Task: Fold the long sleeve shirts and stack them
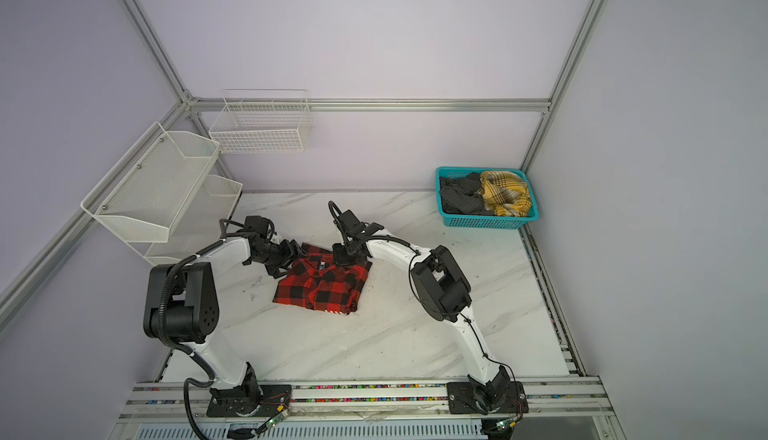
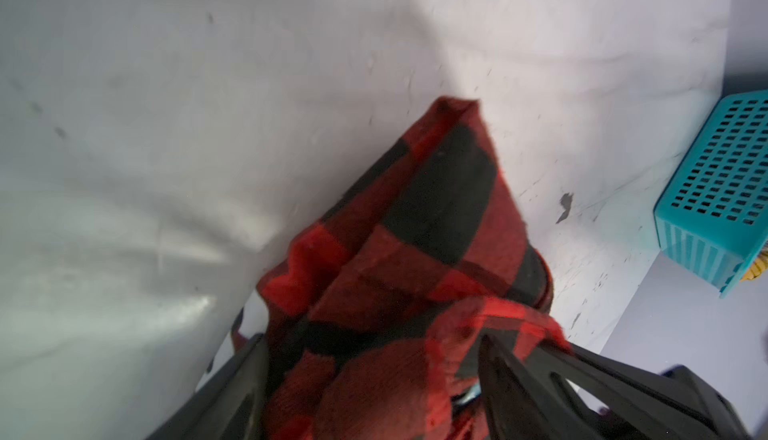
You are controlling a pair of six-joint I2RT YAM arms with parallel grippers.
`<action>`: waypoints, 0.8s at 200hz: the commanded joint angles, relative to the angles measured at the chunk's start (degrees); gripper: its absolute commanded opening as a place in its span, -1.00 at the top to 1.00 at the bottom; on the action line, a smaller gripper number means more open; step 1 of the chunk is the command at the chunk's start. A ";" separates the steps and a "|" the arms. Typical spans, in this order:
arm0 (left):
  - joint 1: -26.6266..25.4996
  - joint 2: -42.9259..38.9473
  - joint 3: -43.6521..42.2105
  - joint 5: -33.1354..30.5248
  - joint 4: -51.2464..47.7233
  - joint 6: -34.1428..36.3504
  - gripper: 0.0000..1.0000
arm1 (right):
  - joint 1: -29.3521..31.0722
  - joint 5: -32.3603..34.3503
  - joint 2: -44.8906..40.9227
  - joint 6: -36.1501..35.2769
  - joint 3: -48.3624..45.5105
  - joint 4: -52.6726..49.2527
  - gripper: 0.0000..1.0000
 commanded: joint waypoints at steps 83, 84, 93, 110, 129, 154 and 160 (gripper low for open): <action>-5.80 -5.10 5.03 0.75 1.05 -7.07 -0.75 | -2.55 10.40 -11.84 7.72 -12.24 -1.99 1.00; -5.80 -4.99 5.38 0.68 0.99 -7.05 -0.75 | -2.55 10.41 -11.78 7.69 -12.26 -1.95 1.00; -5.80 -3.42 8.52 0.61 0.15 -7.04 -0.70 | -2.54 10.41 -11.26 7.57 -11.66 -1.95 1.00; -5.72 0.69 14.24 0.05 -1.05 -6.50 -0.51 | -2.54 10.83 -10.29 7.65 -9.73 -2.49 1.00; -5.24 5.54 20.36 0.43 -1.52 -6.23 -0.13 | -2.54 10.85 -9.55 7.65 -7.69 -3.16 1.00; -5.27 10.84 27.20 1.98 -1.62 -6.25 0.32 | -2.59 11.38 -8.40 6.78 -6.02 -4.76 1.00; -5.40 11.90 28.31 2.73 -1.62 -6.25 0.41 | -2.54 11.34 -8.26 6.77 -5.87 -4.95 1.00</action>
